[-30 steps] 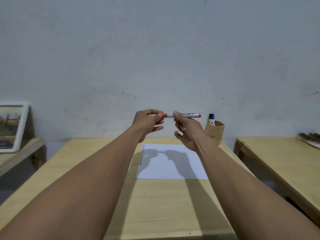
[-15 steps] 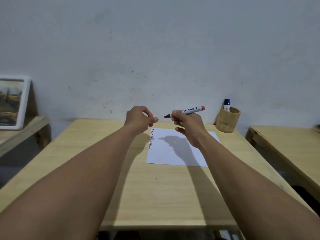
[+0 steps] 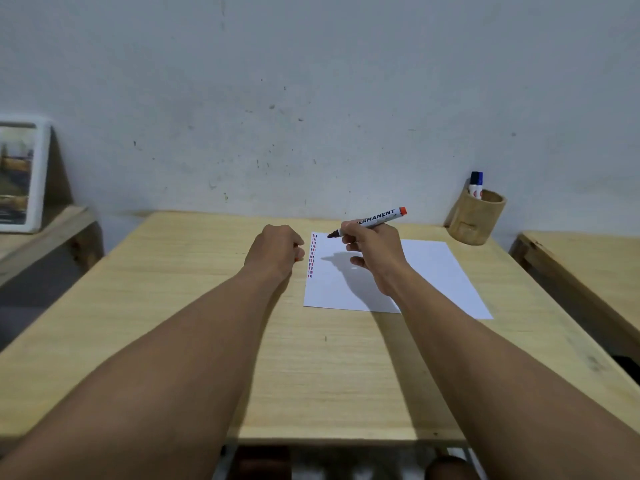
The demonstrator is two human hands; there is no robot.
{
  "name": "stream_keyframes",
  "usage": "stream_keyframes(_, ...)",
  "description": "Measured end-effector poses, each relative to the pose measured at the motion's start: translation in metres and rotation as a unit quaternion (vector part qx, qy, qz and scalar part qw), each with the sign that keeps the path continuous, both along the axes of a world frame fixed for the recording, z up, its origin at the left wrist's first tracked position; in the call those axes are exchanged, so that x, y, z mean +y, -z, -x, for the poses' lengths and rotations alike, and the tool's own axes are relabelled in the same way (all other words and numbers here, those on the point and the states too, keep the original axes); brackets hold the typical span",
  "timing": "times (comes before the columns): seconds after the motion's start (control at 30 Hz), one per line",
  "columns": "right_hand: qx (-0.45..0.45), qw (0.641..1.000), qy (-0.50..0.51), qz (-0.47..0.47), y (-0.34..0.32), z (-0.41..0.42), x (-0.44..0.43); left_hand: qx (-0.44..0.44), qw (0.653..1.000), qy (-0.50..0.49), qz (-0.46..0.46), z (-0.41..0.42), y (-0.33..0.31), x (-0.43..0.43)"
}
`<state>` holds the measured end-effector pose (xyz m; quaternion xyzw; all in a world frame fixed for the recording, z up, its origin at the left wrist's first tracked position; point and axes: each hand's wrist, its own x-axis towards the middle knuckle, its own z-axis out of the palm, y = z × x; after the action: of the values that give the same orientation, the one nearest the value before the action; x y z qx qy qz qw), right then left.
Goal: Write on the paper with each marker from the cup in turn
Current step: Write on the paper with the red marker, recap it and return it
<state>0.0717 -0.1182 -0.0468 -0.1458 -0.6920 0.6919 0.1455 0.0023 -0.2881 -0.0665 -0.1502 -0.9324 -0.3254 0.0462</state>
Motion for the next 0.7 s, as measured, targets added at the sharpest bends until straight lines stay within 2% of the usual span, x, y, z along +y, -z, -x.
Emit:
stream_keyframes(0.2,-0.011,1.000,0.014,-0.016,0.014,-0.001,-0.004,0.004,1.000,-0.001,0.024,-0.009,0.004,-0.002)
stream_keyframes(0.4,-0.021,0.999,0.048,-0.010,0.030,-0.001,-0.012,0.066,0.988,-0.024,0.138,-0.023,0.018,-0.016)
stream_keyframes(0.57,-0.022,0.998,0.028,-0.048,0.031,-0.004,-0.010,-0.026,0.972,-0.009,0.234,-0.033,0.031,-0.022)
stream_keyframes(0.7,-0.015,0.996,0.010,-0.087,0.027,-0.006,-0.012,-0.057,0.966,0.002,0.252,-0.043,0.028,-0.027)
